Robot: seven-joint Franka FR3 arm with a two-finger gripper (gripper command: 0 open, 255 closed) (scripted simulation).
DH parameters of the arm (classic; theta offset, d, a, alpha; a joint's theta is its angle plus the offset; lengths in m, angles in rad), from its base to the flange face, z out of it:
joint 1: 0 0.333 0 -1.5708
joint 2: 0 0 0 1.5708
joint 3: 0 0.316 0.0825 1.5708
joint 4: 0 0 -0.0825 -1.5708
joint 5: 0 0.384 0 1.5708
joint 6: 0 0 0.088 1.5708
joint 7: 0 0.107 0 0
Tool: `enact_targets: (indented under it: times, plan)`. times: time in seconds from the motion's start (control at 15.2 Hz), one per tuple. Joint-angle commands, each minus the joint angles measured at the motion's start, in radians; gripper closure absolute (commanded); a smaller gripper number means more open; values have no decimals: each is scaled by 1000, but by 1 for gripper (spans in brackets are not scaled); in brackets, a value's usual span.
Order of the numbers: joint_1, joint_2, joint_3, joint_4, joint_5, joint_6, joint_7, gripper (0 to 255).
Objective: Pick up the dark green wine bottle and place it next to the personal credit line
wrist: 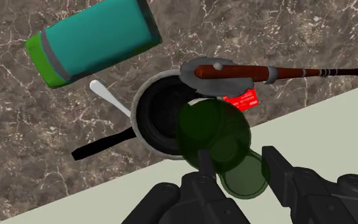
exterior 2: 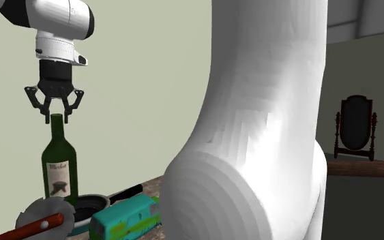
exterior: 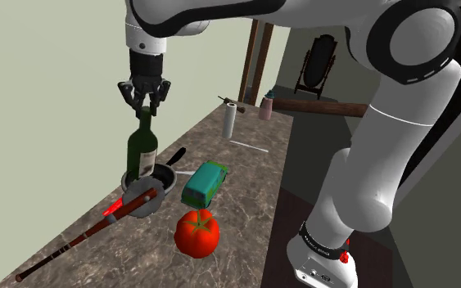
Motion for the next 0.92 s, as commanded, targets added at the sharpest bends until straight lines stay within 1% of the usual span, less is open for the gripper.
enact_targets:
  times: [0.0,0.46,0.66,0.86]
  plan:
    - [22,34,21,40,-7,-5,46,255]
    - [108,192,83,246,-46,-54,198,255]
    - [151,277,102,362,-69,-88,259,255]
    - [200,375,116,504,-95,-134,315,255]
